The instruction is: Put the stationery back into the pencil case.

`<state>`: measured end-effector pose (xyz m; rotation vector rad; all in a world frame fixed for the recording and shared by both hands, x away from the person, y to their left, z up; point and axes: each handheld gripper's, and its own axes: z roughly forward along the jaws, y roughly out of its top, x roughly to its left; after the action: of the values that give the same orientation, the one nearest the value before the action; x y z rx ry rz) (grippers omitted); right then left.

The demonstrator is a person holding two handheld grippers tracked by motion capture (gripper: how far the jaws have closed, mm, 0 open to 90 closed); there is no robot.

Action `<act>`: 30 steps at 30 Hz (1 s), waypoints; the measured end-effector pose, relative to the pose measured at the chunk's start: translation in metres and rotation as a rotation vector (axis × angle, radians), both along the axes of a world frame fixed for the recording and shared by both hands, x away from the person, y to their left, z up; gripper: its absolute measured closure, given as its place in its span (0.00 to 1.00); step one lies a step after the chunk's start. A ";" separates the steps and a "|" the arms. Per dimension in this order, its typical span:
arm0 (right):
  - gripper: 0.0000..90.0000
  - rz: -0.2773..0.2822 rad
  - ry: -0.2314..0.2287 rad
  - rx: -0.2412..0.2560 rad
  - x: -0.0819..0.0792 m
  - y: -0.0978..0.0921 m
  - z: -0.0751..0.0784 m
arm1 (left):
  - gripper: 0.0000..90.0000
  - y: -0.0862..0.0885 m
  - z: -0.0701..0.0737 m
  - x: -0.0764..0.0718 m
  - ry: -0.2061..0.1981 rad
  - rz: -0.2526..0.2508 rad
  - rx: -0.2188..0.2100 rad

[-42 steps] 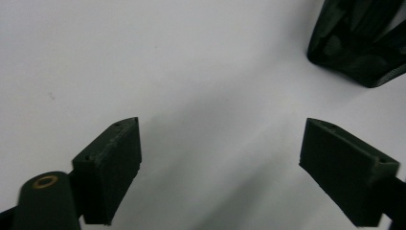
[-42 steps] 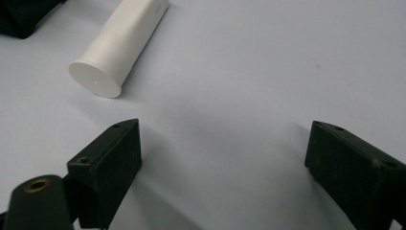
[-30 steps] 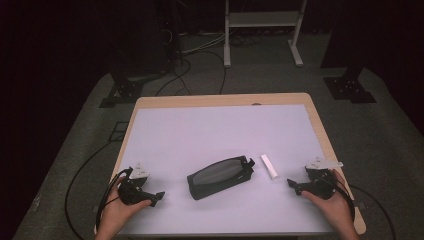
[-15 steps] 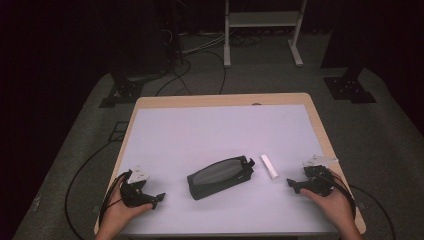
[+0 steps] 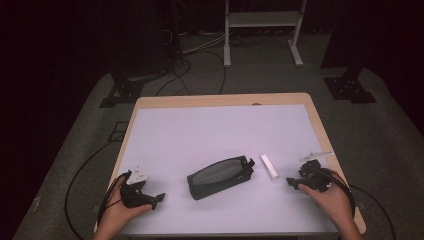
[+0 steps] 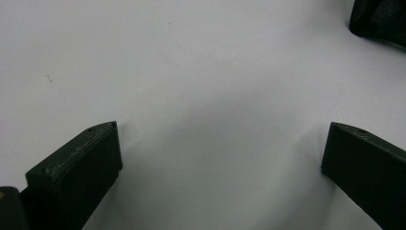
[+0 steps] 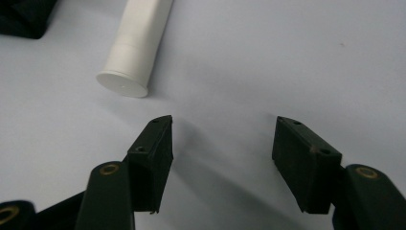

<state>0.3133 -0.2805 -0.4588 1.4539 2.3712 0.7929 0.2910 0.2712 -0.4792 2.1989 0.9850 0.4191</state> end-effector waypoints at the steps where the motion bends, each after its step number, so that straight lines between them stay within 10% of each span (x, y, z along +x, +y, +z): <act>1: 0.45 0.002 0.007 0.002 0.000 0.002 0.002 | 0.00 0.000 0.000 0.000 0.000 0.000 0.000; 30: 0.53 0.072 0.003 0.047 0.028 0.041 0.029 | 0.00 0.000 0.000 0.000 -0.001 0.000 0.001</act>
<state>0.3414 -0.2396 -0.4297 1.3945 2.4350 0.8699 0.2909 0.2712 -0.4793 2.1990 0.9841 0.4211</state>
